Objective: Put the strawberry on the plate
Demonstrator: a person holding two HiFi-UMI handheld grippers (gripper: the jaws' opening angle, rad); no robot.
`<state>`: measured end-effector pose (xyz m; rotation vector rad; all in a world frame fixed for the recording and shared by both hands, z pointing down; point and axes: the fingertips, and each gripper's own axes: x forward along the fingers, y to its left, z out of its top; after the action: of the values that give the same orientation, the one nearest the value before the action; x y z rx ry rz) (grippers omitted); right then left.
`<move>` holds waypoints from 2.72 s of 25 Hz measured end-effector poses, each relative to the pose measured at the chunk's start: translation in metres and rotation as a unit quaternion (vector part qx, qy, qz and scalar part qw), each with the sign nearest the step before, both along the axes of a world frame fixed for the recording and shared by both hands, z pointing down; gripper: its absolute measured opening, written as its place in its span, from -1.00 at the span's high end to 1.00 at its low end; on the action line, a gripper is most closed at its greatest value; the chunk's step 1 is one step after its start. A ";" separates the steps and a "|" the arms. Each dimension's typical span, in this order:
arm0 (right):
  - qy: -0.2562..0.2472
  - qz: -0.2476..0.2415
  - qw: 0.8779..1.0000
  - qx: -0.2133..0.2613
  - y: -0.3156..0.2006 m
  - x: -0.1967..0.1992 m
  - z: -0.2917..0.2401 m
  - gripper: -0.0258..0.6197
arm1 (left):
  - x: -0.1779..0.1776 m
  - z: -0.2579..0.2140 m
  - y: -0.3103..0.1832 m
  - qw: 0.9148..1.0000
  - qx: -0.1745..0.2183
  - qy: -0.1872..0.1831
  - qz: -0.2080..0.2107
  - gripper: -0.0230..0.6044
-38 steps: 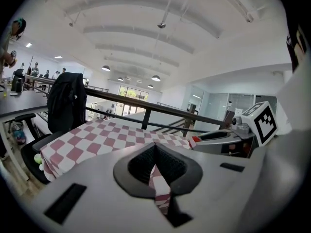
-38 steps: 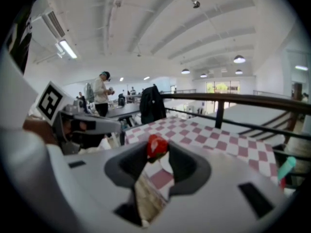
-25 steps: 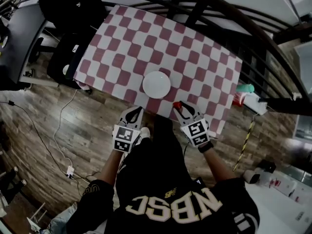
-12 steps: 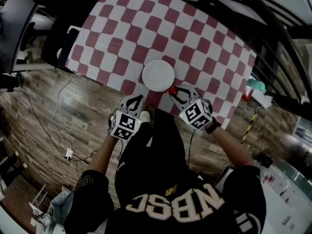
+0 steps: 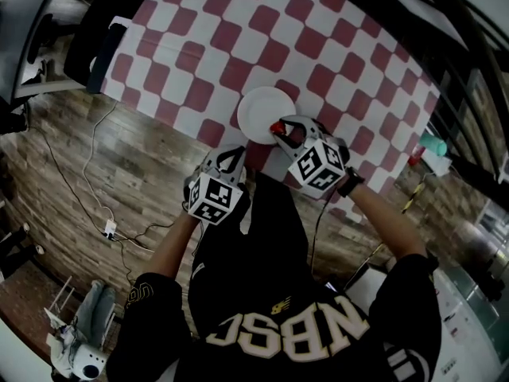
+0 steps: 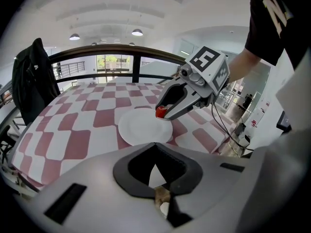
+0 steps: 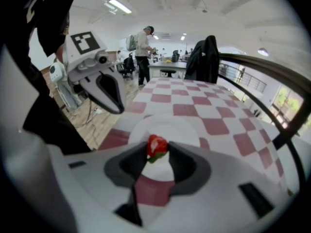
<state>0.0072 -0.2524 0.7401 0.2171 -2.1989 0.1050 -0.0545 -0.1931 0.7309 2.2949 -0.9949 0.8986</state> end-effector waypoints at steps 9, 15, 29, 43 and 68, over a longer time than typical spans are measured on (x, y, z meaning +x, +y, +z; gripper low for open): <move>0.014 -0.030 0.999 0.004 -0.008 -0.020 0.021 0.48 | 0.004 0.009 -0.003 1.000 -0.008 0.011 -0.019 0.90; 0.030 -0.041 0.999 -0.009 -0.004 -0.023 0.031 0.47 | 0.005 0.009 -0.003 0.999 -0.007 0.016 -0.028 0.90; 0.012 0.010 0.999 0.036 -0.012 -0.013 -0.039 0.47 | 0.003 -0.055 -0.019 0.997 0.056 0.035 -0.040 0.90; -0.099 0.192 0.971 0.103 0.011 0.004 -0.163 0.78 | -0.006 -0.190 -0.033 0.977 0.174 0.096 -0.078 0.90; -0.312 0.424 0.820 0.224 0.049 0.030 -0.347 0.86 | -0.009 -0.346 0.010 0.917 0.326 0.197 -0.116 0.90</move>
<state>0.0377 -0.2030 0.3935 1.6283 -2.5567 0.1624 -0.0640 -0.1835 0.3846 2.6385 -1.4877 -0.0302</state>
